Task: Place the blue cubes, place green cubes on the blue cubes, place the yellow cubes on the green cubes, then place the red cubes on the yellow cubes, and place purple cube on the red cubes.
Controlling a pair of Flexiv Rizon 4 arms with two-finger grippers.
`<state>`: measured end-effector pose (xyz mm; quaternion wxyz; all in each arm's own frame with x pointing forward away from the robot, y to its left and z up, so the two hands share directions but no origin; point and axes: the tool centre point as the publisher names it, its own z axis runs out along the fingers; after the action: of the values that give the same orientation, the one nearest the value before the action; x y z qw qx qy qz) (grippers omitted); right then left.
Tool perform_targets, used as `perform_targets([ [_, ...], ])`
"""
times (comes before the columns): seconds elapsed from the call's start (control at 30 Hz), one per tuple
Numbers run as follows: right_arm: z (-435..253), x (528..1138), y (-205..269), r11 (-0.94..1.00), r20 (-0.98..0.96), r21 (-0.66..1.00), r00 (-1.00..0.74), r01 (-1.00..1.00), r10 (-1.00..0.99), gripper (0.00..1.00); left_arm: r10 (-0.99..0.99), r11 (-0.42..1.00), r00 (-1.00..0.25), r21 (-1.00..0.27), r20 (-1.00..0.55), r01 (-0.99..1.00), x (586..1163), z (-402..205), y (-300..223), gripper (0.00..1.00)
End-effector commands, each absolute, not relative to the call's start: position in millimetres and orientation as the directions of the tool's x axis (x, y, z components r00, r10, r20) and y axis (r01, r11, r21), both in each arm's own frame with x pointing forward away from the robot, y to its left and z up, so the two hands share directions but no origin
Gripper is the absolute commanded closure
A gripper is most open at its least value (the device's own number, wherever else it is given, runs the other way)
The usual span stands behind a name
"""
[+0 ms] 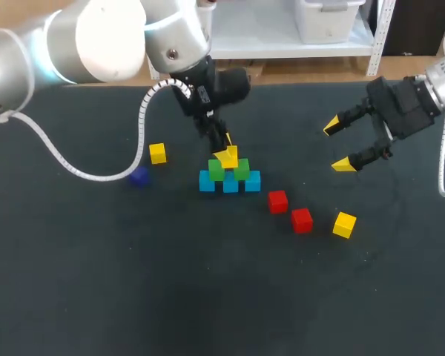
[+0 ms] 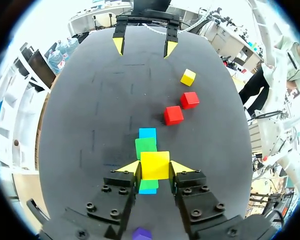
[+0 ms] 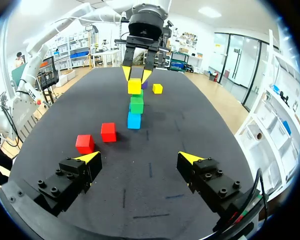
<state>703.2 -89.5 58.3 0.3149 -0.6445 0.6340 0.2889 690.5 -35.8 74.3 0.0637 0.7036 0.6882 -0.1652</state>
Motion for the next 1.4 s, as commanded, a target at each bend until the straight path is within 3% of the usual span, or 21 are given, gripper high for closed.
perform_targets([
  [0.03, 58.1, 703.0, -89.5, 0.002, -0.773, -0.041, 0.03, -0.999, -0.634, 0.0, 0.947, -0.046, -0.002, -0.143, -0.321, 0.989, 693.4, 71.0, -36.9, 1.0],
  [0.9, 58.1, 703.0, -89.5, 0.002, -0.773, -0.041, 0.03, -0.999, -0.634, 0.0, 0.949, -0.063, 0.014, -0.146, -0.314, 0.987, 699.2, 67.7, -34.7, 1.0],
  [1.17, 58.1, 703.0, -89.5, 0.002, -0.773, -0.041, 0.03, -0.999, -0.634, 0.0, 0.949, -0.069, 0.019, -0.147, -0.315, 0.987, 699.9, 66.7, -35.8, 0.84],
  [1.4, 58.1, 703.0, -89.5, 0.002, -0.773, -0.041, 0.03, -0.999, -0.634, 0.0, 0.948, -0.073, 0.023, -0.147, -0.318, 0.986, 700.3, 66.3, -36.9, 0.83],
])
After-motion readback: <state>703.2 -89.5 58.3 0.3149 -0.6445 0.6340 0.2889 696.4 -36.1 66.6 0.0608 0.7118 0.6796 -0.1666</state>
